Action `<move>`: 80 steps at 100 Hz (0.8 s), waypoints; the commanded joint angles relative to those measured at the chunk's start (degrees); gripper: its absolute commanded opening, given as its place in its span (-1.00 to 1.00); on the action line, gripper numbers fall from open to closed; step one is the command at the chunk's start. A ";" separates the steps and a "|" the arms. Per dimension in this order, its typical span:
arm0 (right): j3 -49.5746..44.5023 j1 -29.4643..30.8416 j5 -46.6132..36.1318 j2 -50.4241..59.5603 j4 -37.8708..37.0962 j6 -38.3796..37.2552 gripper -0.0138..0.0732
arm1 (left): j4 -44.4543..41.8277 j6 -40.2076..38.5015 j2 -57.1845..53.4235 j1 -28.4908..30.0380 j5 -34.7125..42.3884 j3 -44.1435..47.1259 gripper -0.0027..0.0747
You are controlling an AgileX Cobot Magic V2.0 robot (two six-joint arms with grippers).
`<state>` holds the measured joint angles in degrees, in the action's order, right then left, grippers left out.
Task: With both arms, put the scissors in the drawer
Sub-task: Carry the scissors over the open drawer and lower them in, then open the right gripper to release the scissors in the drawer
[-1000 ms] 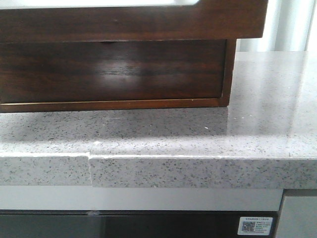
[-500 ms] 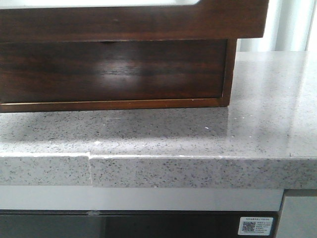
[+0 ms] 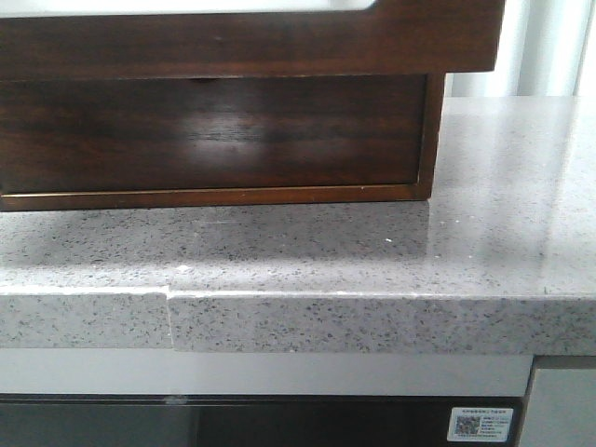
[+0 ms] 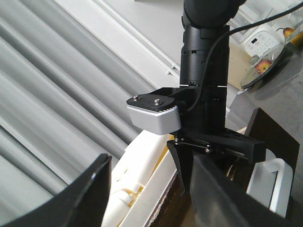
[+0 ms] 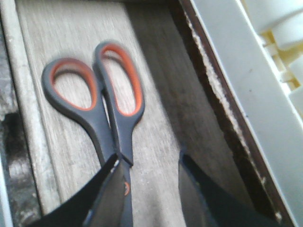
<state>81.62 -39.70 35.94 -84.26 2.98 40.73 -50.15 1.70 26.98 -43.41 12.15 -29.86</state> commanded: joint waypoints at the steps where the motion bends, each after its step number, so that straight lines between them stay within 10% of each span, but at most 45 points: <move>1: 1.59 0.07 -2.41 1.60 -0.20 0.60 -0.03 | 1.28 -0.39 0.16 -0.31 2.83 -1.93 -0.01; 23: 1.59 0.07 2.45 4.15 -0.20 -4.08 -0.08 | 1.41 -0.64 -1.11 -0.31 3.08 -1.93 -0.01; 43: 1.59 0.07 5.86 11.01 0.69 -7.74 -0.87 | 1.41 -8.91 -7.72 -0.31 -1.91 -1.93 -0.43; 57: 1.11 0.07 5.86 16.46 4.19 -7.86 -0.82 | 1.41 -18.61 -13.55 -0.31 -5.91 -1.15 -0.96; 80: -7.51 0.07 -0.36 29.09 7.85 -7.86 -0.82 | 1.50 -25.84 -20.64 -0.31 -6.16 5.55 -0.98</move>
<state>76.38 -39.70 42.40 -60.94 9.08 32.94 -49.69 -20.36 7.29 -43.41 4.54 -25.66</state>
